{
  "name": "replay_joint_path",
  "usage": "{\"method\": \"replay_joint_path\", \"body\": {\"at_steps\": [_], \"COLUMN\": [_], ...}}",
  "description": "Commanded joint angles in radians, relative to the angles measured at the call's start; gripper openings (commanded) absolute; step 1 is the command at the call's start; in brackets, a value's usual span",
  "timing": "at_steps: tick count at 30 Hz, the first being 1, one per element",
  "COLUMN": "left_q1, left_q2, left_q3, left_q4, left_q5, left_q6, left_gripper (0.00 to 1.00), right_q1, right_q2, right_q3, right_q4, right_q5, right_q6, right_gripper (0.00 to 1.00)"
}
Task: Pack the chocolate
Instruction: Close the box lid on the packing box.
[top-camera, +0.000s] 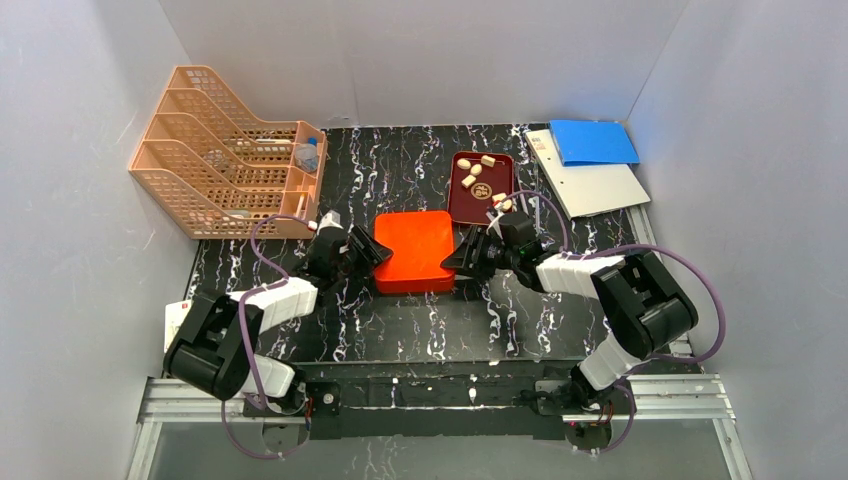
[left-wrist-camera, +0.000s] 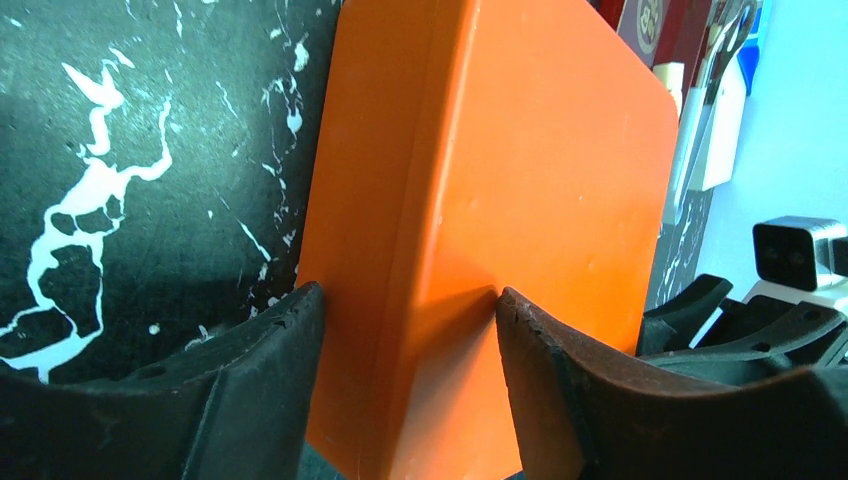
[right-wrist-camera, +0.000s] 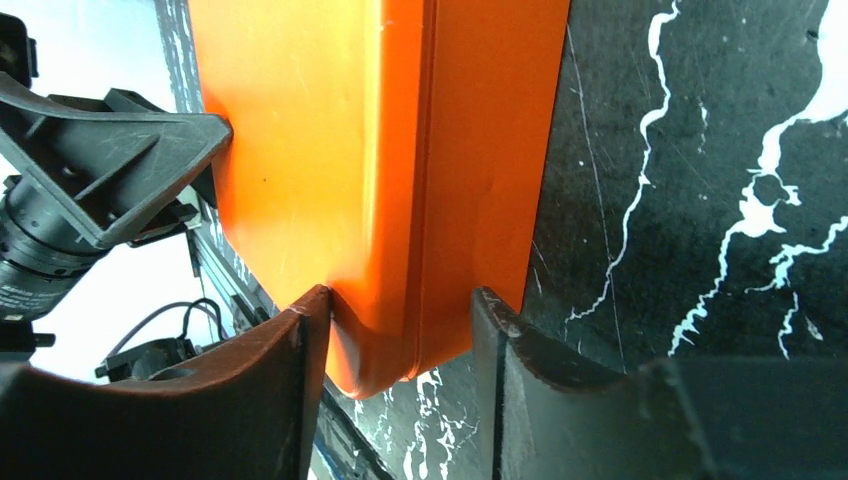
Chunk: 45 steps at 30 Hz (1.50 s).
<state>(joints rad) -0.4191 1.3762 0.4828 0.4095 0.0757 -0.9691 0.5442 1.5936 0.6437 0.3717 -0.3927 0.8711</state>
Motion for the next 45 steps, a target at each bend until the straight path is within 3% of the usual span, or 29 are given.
{"method": "replay_joint_path", "body": {"at_steps": [1, 7, 20, 27, 30, 37, 45], "left_q1": [-0.006, -0.006, -0.012, -0.047, -0.054, -0.077, -0.09], "left_q2": [0.038, 0.062, 0.073, 0.089, 0.092, 0.093, 0.086], "left_q3": [-0.027, -0.03, -0.058, -0.078, -0.079, -0.082, -0.09], "left_q4": [-0.019, 0.009, 0.037, 0.058, 0.055, 0.04, 0.035], "left_q5": [0.026, 0.045, 0.073, 0.072, 0.07, 0.066, 0.059], "left_q6": [-0.008, -0.016, -0.024, -0.034, -0.033, -0.031, -0.036], "left_gripper": [0.58, 0.54, 0.5, 0.43, 0.38, 0.13, 0.05], "right_q1": [0.025, 0.035, 0.084, 0.119, 0.125, 0.129, 0.128], "right_q2": [0.064, 0.108, 0.209, 0.272, 0.288, 0.313, 0.289], "right_q3": [-0.029, -0.027, -0.021, -0.008, -0.015, -0.04, -0.059], "right_q4": [-0.028, -0.021, -0.018, -0.037, -0.037, -0.03, -0.035], "right_q5": [0.019, 0.011, -0.001, 0.007, 0.018, 0.044, 0.064], "right_q6": [-0.005, 0.011, 0.032, 0.038, 0.046, 0.069, 0.075], "right_gripper": [0.47, 0.33, 0.26, 0.11, 0.01, 0.01, 0.01]}}
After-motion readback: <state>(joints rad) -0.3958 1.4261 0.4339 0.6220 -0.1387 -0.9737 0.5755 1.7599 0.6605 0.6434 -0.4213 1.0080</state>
